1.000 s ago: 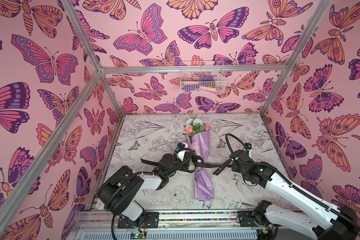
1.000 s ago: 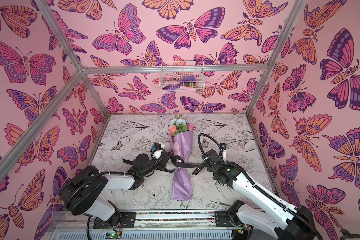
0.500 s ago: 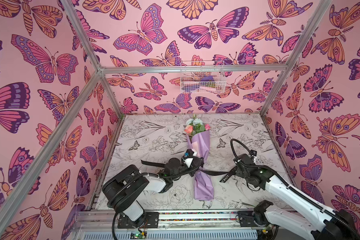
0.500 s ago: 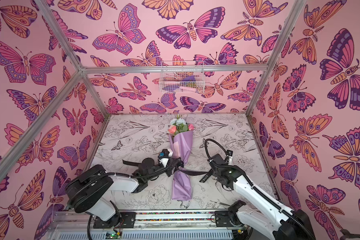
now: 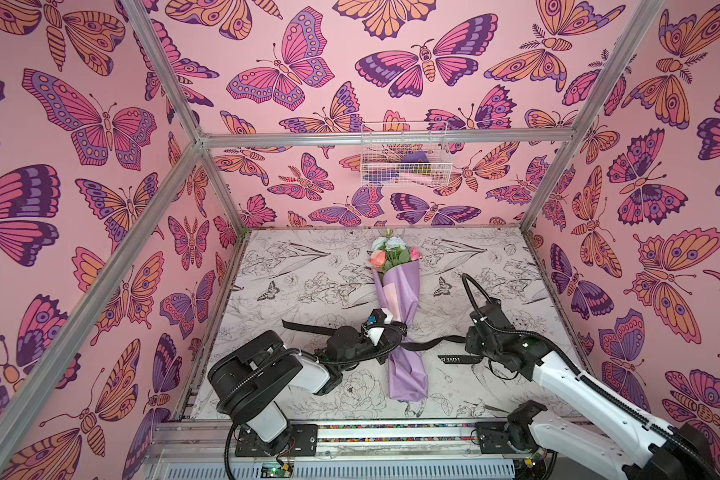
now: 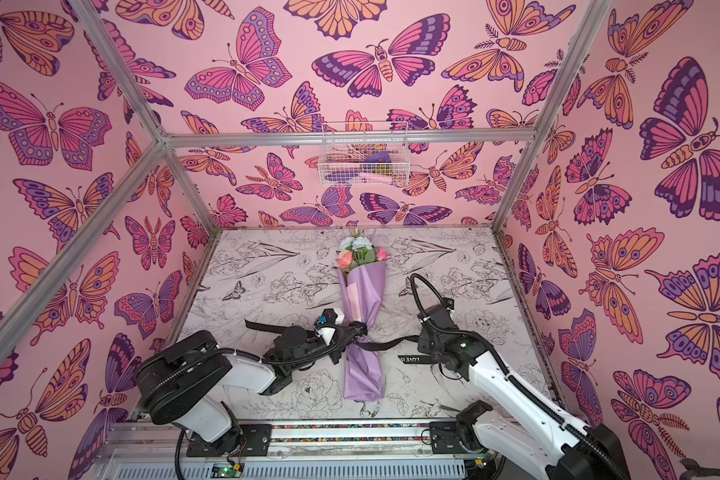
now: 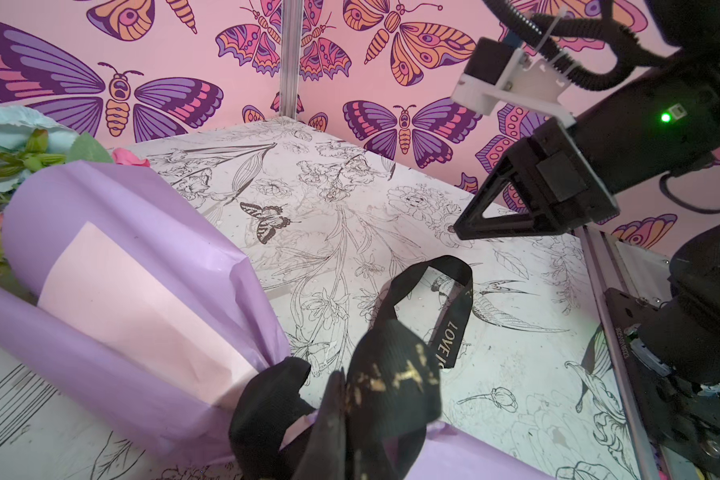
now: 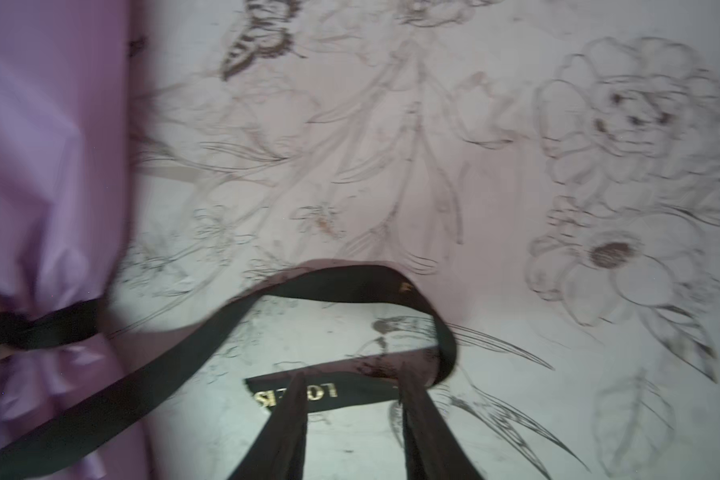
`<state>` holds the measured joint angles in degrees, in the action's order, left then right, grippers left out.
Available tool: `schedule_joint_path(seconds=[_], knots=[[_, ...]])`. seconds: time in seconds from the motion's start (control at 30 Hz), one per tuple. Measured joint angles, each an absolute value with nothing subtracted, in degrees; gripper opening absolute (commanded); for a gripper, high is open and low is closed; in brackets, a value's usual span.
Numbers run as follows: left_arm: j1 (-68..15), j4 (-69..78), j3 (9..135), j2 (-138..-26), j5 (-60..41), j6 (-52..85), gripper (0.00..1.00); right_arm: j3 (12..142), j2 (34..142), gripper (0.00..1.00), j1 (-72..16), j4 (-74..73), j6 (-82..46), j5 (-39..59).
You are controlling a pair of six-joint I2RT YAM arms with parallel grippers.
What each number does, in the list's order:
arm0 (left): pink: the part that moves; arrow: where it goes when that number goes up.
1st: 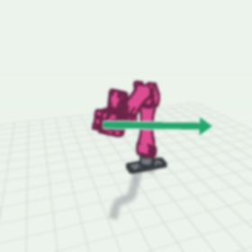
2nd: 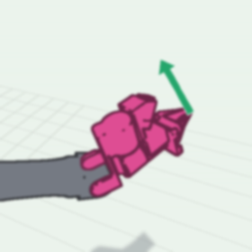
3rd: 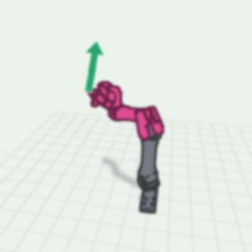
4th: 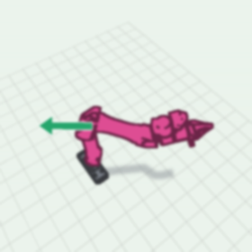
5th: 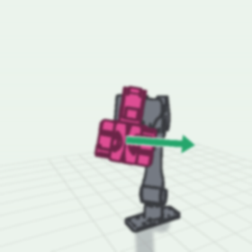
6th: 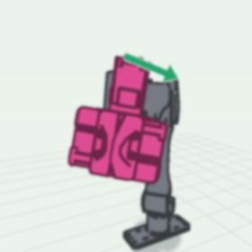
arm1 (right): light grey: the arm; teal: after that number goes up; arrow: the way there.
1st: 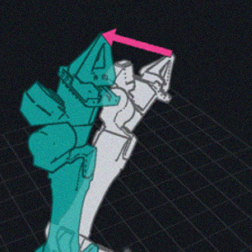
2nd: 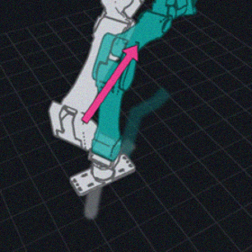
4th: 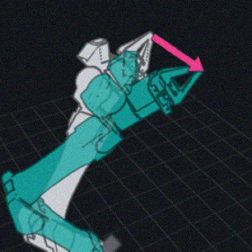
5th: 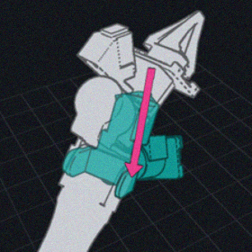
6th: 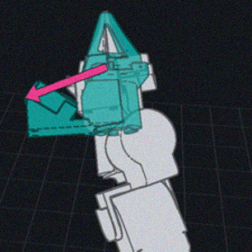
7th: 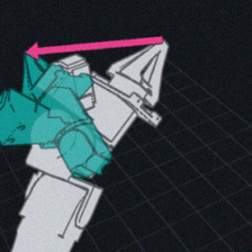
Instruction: Tie the bouquet of fake flowers
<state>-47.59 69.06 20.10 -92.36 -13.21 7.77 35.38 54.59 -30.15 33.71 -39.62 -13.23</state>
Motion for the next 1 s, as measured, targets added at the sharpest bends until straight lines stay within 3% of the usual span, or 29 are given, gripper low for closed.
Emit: schedule_joint_path(seconds=[0.13,0.37,0.6,1.0], knots=[[-47.7,69.9,20.0,-92.4,-13.0,7.9,0.0,35.9,57.0,0.4,-33.9,26.0,-36.1,-7.2],[-47.7,72.1,17.7,-92.4,-12.1,8.5,0.0,41.6,70.8,0.46,-43.7,15.0,-29.5,-5.0],[-47.7,74.2,17.5,-92.4,-11.7,9.3,0.0,44.0,78.9,0.48,-44.9,7.6,-25.9,-3.7],[-47.7,75.4,17.3,-92.7,-11.5,9.8,0.0,44.6,82.0,0.51,-45.0,3.4,-25.0,-1.1]])
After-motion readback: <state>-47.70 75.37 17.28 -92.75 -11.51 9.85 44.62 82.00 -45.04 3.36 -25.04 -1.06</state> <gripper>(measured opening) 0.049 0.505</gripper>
